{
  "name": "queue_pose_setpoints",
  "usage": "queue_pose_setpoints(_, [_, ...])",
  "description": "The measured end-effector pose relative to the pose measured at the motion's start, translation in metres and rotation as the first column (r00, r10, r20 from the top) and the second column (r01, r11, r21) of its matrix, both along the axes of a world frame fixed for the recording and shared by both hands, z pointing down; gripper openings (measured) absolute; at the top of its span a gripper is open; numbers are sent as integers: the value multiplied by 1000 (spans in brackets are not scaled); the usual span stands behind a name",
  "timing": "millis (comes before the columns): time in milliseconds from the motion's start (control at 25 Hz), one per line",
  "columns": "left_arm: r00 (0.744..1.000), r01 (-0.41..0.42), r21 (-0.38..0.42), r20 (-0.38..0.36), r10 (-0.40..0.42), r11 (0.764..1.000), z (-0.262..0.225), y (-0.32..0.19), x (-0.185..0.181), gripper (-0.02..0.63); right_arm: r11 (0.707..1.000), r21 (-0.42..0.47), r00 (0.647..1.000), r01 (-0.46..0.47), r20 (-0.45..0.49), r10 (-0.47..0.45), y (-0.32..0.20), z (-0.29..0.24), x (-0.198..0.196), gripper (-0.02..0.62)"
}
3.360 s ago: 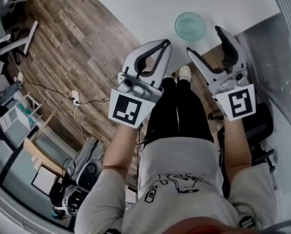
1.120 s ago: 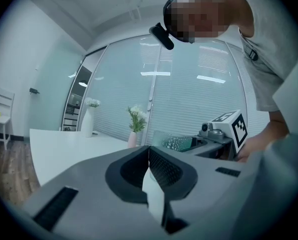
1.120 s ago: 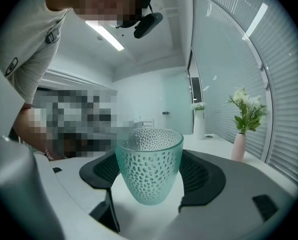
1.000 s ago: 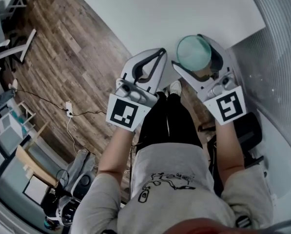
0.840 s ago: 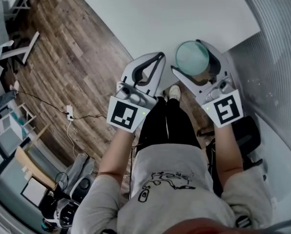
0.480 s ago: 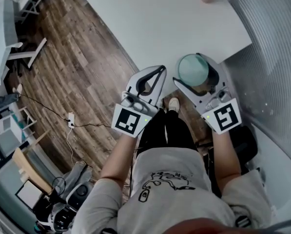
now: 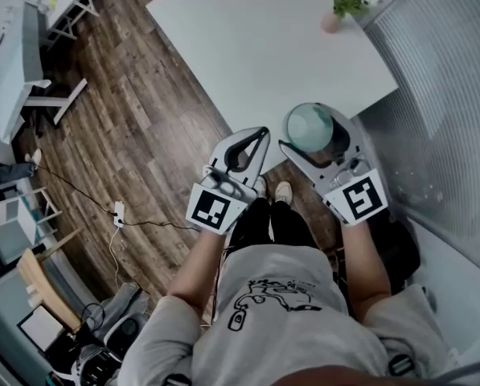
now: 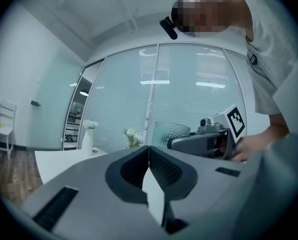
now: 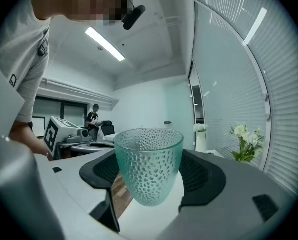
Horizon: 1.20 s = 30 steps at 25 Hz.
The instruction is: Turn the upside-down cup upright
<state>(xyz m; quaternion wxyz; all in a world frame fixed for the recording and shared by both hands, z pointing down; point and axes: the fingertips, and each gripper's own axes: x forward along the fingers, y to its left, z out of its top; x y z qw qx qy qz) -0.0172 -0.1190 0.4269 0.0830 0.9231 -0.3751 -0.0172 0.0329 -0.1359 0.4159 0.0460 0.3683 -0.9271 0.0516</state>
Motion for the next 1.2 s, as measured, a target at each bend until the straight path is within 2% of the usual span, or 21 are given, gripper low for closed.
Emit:
queue_pose_setpoints(600, [999,-25,62,-30,27,998,-84,20,5,5,998,56,1000,-14,-11,15,20,-82,9,370])
queue_pose_setpoints(840, [999,-29,72,-23,31,997,-111,26,4,5,996,84,998,-15,-64,20,26,-106,8,370])
queue_pose_setpoints(1200, [998,-63,79,-25,65,995,-128,51,11,14,995,97,999,-28,-39,32,45,-136,12,370])
